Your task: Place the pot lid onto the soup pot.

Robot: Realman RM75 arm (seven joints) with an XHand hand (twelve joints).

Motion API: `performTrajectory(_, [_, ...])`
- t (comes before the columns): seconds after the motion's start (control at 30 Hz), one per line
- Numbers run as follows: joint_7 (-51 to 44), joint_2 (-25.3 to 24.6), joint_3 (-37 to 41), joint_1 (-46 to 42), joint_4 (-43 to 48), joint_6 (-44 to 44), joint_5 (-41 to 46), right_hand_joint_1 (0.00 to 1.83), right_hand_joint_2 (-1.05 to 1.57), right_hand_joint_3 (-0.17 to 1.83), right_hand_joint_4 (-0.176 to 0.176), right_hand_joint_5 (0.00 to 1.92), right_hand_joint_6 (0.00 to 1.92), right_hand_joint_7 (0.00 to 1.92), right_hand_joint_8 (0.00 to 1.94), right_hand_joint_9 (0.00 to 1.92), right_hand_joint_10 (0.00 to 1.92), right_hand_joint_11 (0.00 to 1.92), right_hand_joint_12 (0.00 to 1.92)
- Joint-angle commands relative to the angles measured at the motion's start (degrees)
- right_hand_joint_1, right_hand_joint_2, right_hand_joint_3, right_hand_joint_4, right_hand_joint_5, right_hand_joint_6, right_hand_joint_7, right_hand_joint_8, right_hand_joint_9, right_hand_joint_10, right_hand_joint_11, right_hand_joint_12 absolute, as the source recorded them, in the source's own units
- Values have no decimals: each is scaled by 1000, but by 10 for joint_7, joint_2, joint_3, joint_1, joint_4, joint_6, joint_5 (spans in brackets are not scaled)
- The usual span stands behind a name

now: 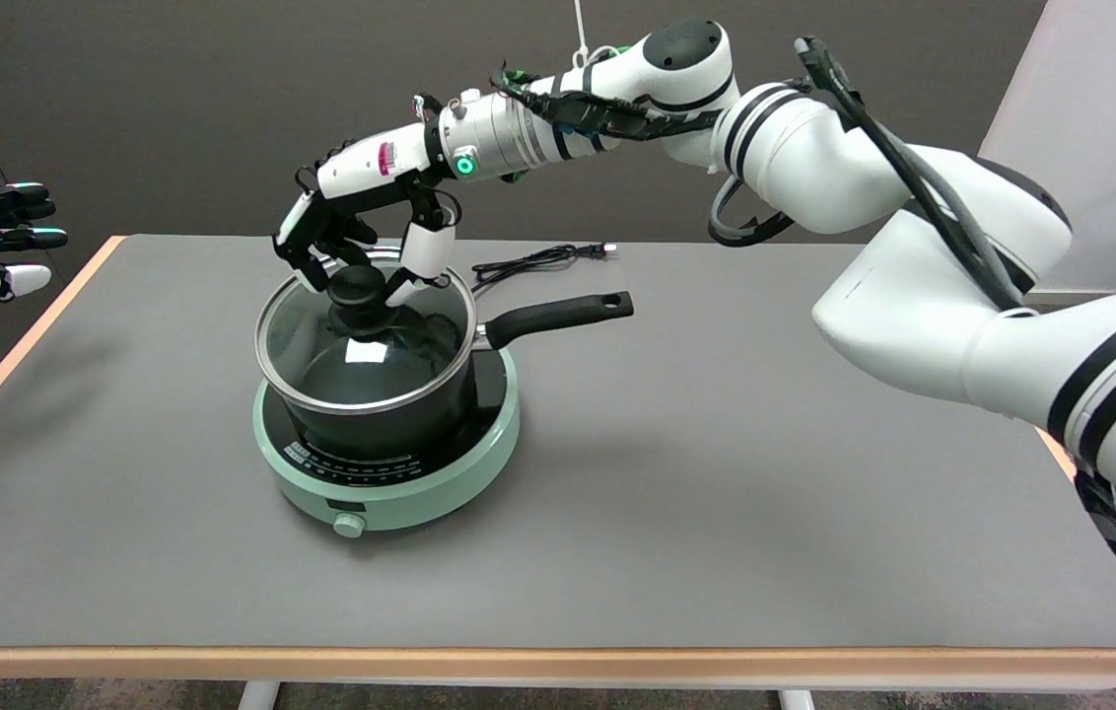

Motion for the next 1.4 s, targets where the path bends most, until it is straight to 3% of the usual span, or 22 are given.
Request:
performTrajectory(0.03, [0,-2,-7,-1,-7,0,0,1345,894,611,176,605,1200,834,1407,644,1905,569,1310])
performTrajectory(0.2, [0,-2,-7,-1,-7,0,0,1343,897,611,176,601,1207,830,1415,640,1910,566,1314])
performTrajectory(0.33, [0,-1,-7,-1,-7,1,0,1339,900,629,176,526,1328,814,1446,567,1921,488,1438])
performTrajectory(0.4, [0,-1,-7,-1,-7,1,0,1302,1017,552,176,513,1217,686,1615,453,1919,446,1422])
performTrajectory(0.53, [0,-1,-7,-1,-7,2,0,1301,1067,425,176,453,1145,686,1552,399,1921,283,1565])
performTrajectory(0.67, [0,0,-7,-2,-7,3,1,1297,1115,320,176,508,825,681,1515,427,1772,120,1585])
performTrajectory(0.73, [0,1,-7,-2,-7,4,1,1063,806,884,176,577,534,651,969,469,1615,58,1560])
performTrajectory(0.87, [0,2,-7,-2,-6,11,3,1064,744,888,168,627,377,711,778,548,1437,32,1515])
performTrajectory(1.13, [0,8,-5,-3,0,16,11,1061,671,906,141,602,281,770,483,647,1160,79,1475])
performTrajectory(1.4, [0,14,-7,-4,5,14,16,1056,650,914,123,574,253,770,410,663,1059,93,1436])
